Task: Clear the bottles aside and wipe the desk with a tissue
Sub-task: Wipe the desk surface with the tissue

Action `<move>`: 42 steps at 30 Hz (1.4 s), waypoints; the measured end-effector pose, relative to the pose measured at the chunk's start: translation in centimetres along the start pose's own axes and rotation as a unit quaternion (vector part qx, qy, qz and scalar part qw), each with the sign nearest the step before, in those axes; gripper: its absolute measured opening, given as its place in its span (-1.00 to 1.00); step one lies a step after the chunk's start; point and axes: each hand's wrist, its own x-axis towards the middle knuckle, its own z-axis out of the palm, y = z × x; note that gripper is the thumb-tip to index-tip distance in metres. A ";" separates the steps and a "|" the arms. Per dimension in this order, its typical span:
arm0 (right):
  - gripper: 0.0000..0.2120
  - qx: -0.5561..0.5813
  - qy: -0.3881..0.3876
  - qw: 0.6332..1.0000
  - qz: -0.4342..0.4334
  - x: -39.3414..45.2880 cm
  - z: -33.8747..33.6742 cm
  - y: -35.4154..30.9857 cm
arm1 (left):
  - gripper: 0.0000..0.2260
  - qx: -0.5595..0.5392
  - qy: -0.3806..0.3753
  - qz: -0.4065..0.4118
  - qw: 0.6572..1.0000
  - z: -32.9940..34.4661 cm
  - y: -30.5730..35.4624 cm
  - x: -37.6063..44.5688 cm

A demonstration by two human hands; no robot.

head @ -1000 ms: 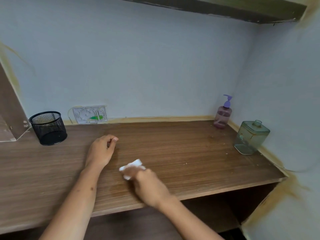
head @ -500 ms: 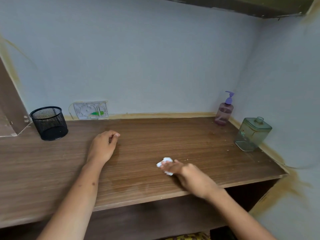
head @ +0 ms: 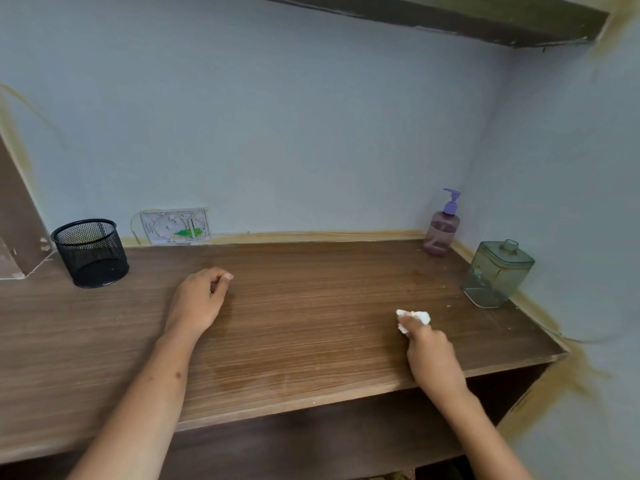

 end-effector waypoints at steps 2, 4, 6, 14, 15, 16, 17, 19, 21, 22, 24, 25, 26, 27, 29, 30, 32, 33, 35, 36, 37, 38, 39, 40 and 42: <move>-0.49 0.021 -0.005 0.999 -0.029 -1.4 1.0 -2.5 | -0.80 0.002 -0.001 -0.002 1.000 0.0 0.0 0.0; -0.42 0.044 -0.022 0.994 -0.094 -2.9 2.5 -5.3 | -0.80 0.002 -0.001 -0.004 1.000 0.0 0.0 0.0; -0.36 0.087 -0.073 0.979 -0.169 -4.4 4.3 -7.9 | -0.81 0.001 -0.001 -0.008 1.000 0.1 -0.1 0.0; -0.33 0.104 -0.205 0.893 -0.387 -7.2 7.0 -13.0 | -0.82 -0.003 0.004 -0.010 1.000 0.0 0.1 -0.1; -0.34 0.109 -0.206 0.884 -0.405 -7.0 6.8 -12.4 | -0.82 -0.004 0.003 -0.009 1.000 0.1 0.0 -0.1; -0.35 0.115 -0.208 0.876 -0.419 -6.7 6.6 -11.6 | -0.82 -0.005 0.002 -0.008 1.000 0.1 0.0 -0.1; -0.37 0.119 -0.209 0.871 -0.429 -6.4 6.4 -10.6 | -0.82 -0.006 0.002 -0.009 1.000 0.1 0.0 0.0; -0.37 0.123 -0.205 0.868 -0.435 -5.9 5.9 -8.8 | -0.83 -0.007 0.002 -0.011 1.000 0.2 -0.1 0.0; -0.32 0.116 -0.191 0.875 -0.430 -5.4 5.0 -6.9 | -0.82 -0.003 0.002 -0.012 1.000 0.2 -0.1 0.0; -0.29 0.111 -0.185 0.880 -0.424 -5.1 4.5 -5.8 | -0.82 -0.002 0.001 -0.012 1.000 0.2 -0.1 0.0; -0.24 0.110 -0.173 0.894 -0.399 -4.5 3.6 -3.6 | -0.82 -0.001 0.000 -0.012 1.000 0.2 -0.1 0.0; -0.23 0.109 -0.164 0.902 -0.384 -4.3 3.1 -2.5 | -0.83 -0.002 -0.001 -0.012 1.000 0.3 -0.1 0.0; -0.23 0.104 -0.154 0.910 -0.371 -4.1 2.7 -1.5 | -0.83 -0.002 -0.001 -0.012 1.000 0.3 -0.1 0.0; -0.22 0.099 -0.143 0.917 -0.358 -3.9 2.3 -0.5 | -0.83 -0.003 -0.003 -0.012 1.000 0.3 -0.1 0.0; -0.22 0.098 -0.120 0.932 -0.329 -3.6 1.4 1.2 | -0.82 -0.001 -0.008 -0.013 1.000 0.2 -0.1 0.0; -0.22 0.103 -0.108 0.938 -0.313 -3.5 1.0 2.0 | -0.82 0.001 -0.009 -0.012 1.000 0.2 -0.1 -0.1; -0.24 0.105 -0.083 0.948 -0.287 -3.3 0.2 3.4 | -0.81 0.000 -0.010 -0.012 1.000 0.1 0.0 -0.1; -0.25 0.104 -0.073 0.952 -0.279 -3.3 -0.1 3.8 | -0.81 0.000 -0.011 -0.012 1.000 0.1 0.0 -0.1; -0.26 0.103 -0.066 0.954 -0.272 -3.4 -0.3 4.1 | -0.81 0.003 -0.013 -0.011 1.000 0.1 0.0 -0.1; -0.27 0.104 -0.067 0.955 -0.268 -3.4 -0.3 4.0 | -0.81 0.004 -0.013 -0.011 1.000 0.1 -0.1 -0.1; -0.29 0.105 -0.069 0.956 -0.264 -3.4 -0.4 3.9 | -0.81 0.003 -0.013 -0.010 1.000 0.1 -0.1 -0.1; -0.31 0.105 -0.072 0.957 -0.260 -3.4 -0.3 3.8 | -0.82 0.003 -0.013 -0.010 1.000 0.1 -0.1 -0.1; -0.33 0.105 -0.075 0.958 -0.256 -3.5 -0.2 3.7 | -0.81 0.002 -0.012 -0.011 1.000 0.1 -0.1 0.0; -0.36 0.104 -0.076 0.960 -0.250 -3.5 -0.1 3.6 | -0.81 0.002 -0.012 -0.011 1.000 0.1 -0.1 0.0; -0.38 0.094 -0.073 0.964 -0.238 -3.8 0.4 3.5 | -0.81 0.004 -0.015 -0.011 1.000 0.2 -0.1 0.0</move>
